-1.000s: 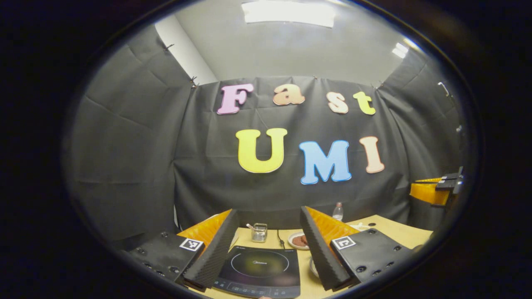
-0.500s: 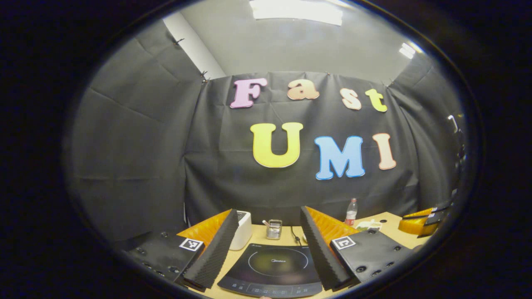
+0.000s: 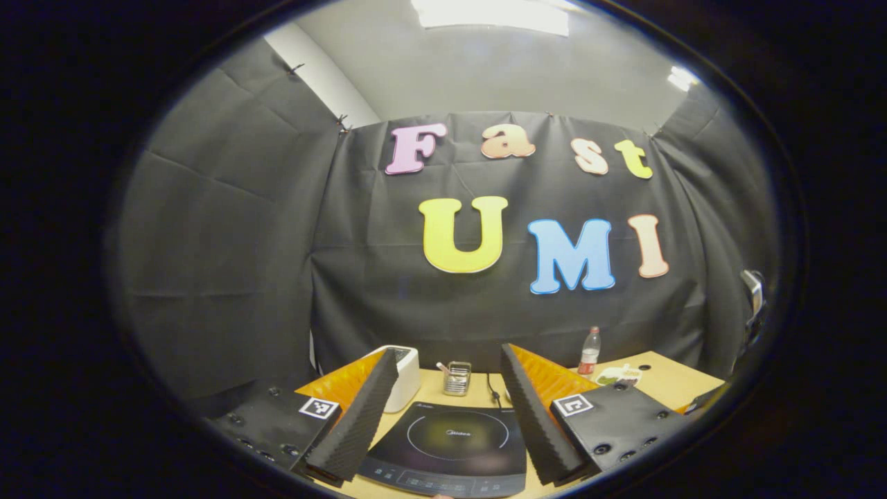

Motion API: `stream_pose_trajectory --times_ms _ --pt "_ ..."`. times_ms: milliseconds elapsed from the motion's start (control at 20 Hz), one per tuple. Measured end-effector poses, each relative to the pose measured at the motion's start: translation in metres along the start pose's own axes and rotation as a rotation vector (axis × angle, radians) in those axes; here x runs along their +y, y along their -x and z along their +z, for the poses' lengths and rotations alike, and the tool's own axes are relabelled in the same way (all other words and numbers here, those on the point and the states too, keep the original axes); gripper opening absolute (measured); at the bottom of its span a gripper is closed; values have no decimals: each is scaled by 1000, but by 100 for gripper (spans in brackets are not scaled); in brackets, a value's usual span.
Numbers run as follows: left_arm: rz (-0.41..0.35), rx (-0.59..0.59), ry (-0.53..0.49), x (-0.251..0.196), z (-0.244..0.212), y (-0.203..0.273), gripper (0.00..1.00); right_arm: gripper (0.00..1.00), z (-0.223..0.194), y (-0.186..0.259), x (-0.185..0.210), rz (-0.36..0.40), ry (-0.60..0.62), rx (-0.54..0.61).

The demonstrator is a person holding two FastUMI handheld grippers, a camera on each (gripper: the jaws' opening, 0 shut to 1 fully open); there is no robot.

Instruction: First push the handle of the pot to place it horizontally, then grasp the pot with both hands and set it on the induction cooktop.

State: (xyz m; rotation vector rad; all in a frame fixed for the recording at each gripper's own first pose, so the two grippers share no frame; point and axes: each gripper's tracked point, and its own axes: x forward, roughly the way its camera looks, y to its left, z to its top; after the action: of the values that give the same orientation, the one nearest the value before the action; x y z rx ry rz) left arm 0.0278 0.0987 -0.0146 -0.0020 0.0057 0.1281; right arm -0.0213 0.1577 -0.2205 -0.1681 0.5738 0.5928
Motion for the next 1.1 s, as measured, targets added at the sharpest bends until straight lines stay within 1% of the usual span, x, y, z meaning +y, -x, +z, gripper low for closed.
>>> stream_pose_trajectory --times_ms 300,350,400,500,550,650,700,1050,1100 --pt "0 24 -20 -34 -7 -7 99 7 -59 -2 1 117 65 160" --pt "0 28 -23 -39 -8 -8 97 7 -70 -3 1 132 69 185" --pt "-1 31 -24 -42 -8 -8 99 7 -78 -4 0 145 71 208" --pt "-5 44 -23 -51 -11 -11 97 7 -96 -5 -1 173 74 254" --pt "-8 42 -24 -57 -9 -10 99 7 -103 -5 -2 180 81 273" --pt "-10 40 -40 -62 -6 -12 97 7 -116 -5 -11 183 87 305" --pt "-12 39 -48 -65 -6 -13 99 7 -120 -5 -16 180 81 315" --pt "-31 46 -55 -88 -9 -18 99 7 -134 -10 -52 123 44 352" --pt "-33 47 -54 -89 -11 -19 99 3 -133 -7 -53 129 29 353"
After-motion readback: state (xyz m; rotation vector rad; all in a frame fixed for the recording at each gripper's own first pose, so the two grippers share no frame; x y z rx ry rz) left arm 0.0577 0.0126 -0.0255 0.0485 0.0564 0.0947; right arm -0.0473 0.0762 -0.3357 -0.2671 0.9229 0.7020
